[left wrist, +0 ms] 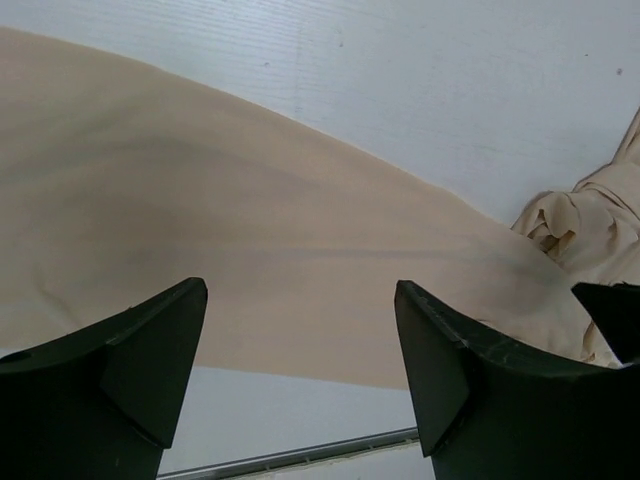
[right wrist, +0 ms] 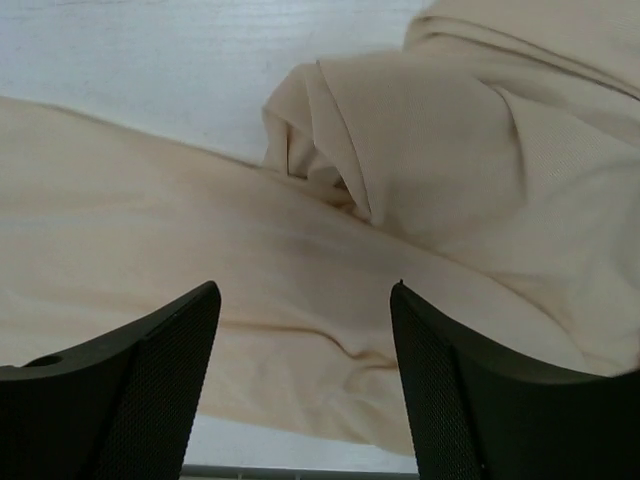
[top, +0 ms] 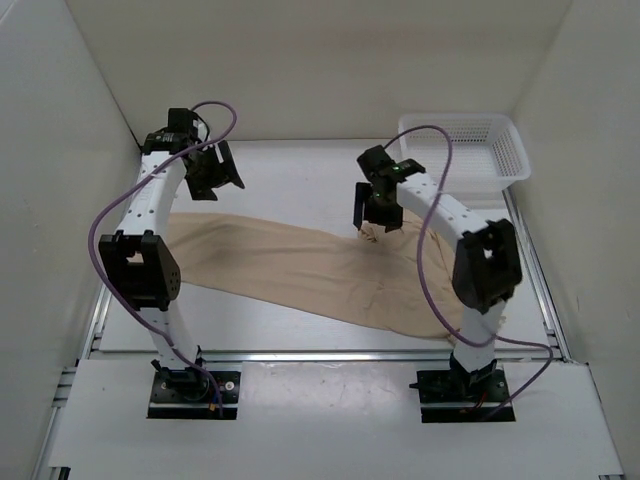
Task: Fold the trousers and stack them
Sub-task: Flatten the trousers out
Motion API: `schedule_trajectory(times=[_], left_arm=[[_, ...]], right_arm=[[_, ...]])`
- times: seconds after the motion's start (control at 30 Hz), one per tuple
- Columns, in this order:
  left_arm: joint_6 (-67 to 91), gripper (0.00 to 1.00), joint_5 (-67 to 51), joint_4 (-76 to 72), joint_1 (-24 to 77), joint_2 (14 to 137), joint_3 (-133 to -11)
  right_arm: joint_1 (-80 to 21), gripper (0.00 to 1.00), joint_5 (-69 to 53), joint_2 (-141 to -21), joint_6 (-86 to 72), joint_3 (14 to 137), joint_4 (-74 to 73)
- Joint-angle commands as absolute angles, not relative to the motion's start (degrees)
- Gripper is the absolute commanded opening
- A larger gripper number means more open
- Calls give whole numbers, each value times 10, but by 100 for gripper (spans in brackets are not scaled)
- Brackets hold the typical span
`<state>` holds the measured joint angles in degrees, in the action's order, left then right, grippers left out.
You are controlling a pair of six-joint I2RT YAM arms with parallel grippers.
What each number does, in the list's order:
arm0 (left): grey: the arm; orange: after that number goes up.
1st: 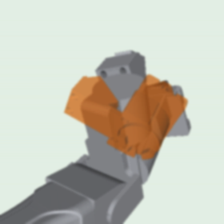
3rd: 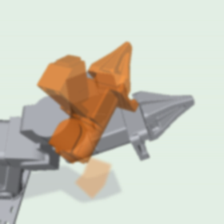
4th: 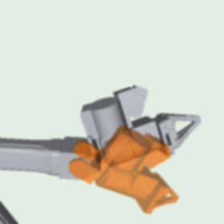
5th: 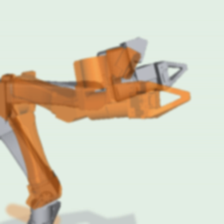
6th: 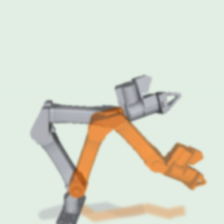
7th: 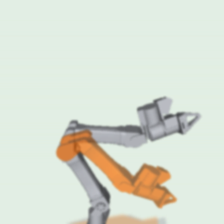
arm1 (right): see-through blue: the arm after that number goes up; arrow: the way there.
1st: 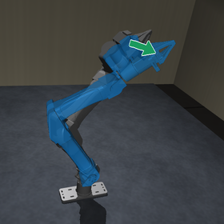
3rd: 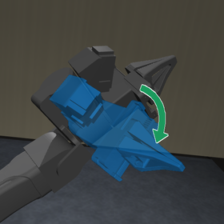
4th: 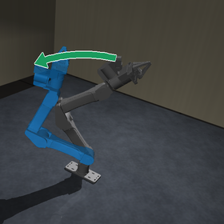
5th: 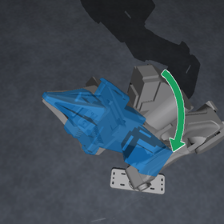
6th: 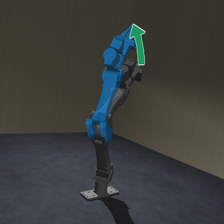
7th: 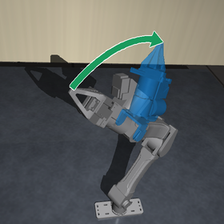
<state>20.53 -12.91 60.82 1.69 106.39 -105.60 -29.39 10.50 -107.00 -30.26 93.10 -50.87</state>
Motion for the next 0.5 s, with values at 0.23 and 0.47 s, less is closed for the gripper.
schedule_trajectory(times=[0.23,0.47], left_arm=[[199,87,-124,603,10,1027,-1010],[199,87,-130,598,10,1021,-1005]], right_arm=[[-285,62,186,-1265,-292,1088,-509],[-278,11,184,-1315,-291,1143,-521]])
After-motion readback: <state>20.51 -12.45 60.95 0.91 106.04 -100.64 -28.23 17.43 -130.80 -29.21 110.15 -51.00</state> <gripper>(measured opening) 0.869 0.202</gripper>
